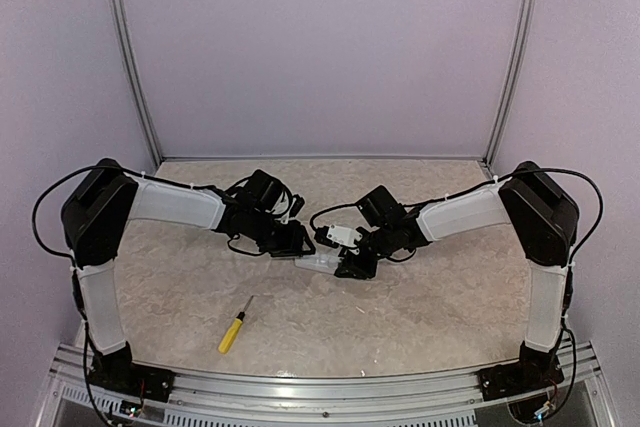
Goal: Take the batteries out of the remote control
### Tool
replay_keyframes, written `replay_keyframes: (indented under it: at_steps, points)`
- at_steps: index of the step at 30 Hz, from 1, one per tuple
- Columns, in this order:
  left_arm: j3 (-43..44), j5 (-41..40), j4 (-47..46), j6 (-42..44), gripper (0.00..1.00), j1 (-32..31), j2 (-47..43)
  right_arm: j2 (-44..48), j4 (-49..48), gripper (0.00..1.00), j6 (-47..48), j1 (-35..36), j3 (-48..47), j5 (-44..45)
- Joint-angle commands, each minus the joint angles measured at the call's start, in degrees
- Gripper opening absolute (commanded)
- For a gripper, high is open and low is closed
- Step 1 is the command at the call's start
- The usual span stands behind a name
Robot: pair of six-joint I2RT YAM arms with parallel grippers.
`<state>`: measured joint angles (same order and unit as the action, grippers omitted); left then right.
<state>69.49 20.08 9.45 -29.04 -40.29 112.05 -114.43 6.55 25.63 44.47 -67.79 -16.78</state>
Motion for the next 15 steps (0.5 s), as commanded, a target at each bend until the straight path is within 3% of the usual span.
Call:
replay_keyframes:
  at_steps: [1, 15]
  points:
    - [-0.2, -0.8, 1.9, 0.3, 0.4, -0.7, 1.1, -0.9, -0.3, 0.18, 0.0, 1.1, -1.1, 0.2]
    - [1.2, -3.6, 5.3, 0.5, 0.4, -1.2, 2.1, -1.0, -0.2, 0.18, 0.0, 1.4, -1.5, 0.7]
